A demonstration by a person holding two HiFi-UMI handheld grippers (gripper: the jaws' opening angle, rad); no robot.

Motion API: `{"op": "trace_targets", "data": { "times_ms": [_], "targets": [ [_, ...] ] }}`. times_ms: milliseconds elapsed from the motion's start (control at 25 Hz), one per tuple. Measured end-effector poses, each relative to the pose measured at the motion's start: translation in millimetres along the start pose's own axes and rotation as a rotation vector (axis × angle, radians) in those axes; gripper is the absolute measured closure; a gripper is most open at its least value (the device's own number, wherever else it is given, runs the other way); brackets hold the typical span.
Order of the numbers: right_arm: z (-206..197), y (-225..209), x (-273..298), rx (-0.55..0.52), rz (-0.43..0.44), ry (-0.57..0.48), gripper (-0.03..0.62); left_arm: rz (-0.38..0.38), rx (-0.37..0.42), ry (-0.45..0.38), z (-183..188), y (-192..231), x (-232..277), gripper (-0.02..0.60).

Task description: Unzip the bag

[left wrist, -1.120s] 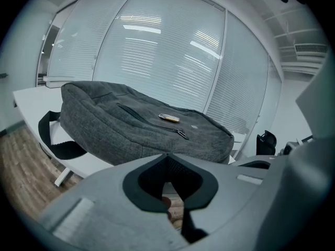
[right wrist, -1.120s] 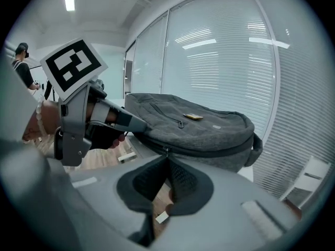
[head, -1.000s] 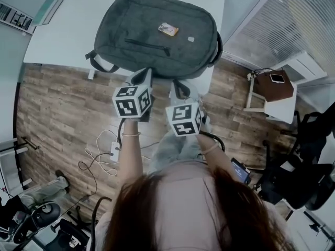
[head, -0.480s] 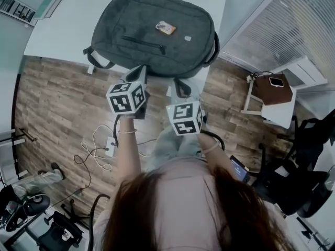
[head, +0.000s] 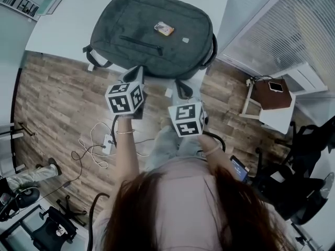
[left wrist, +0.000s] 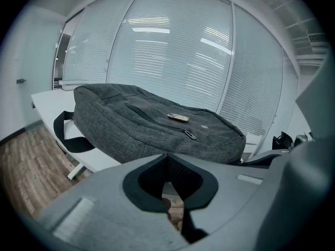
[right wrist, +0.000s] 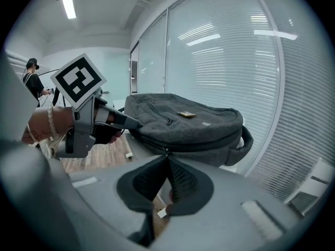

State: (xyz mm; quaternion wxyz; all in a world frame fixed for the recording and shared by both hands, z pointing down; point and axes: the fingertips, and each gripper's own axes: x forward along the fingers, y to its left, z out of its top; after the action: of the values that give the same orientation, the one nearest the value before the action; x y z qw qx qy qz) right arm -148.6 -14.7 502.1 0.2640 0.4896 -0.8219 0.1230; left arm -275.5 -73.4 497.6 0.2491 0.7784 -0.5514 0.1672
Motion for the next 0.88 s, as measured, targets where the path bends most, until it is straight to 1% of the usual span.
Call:
{"op": "trace_targets", "data": {
  "times_ms": [160,440,640,880],
  "targets": [
    [0,-6,-6,0.008,0.019,0.01,0.585,0.009,-0.02,0.001,-1,0,-2,0.575],
    [-2,-23,-9,-0.014,0.019,0.009,0.585,0.042,-0.022,0.003,-1,-1,0,0.574],
    [-2,-30,-12,-0.029,0.036,0.011,0.583,0.064,-0.024,0.007,-1,-1,1,0.574],
    [-1,-43,-18,-0.039,0.041,0.016,0.583,0.095,-0.013,0.002,-1,-1,-1,0.575]
  ]
}}
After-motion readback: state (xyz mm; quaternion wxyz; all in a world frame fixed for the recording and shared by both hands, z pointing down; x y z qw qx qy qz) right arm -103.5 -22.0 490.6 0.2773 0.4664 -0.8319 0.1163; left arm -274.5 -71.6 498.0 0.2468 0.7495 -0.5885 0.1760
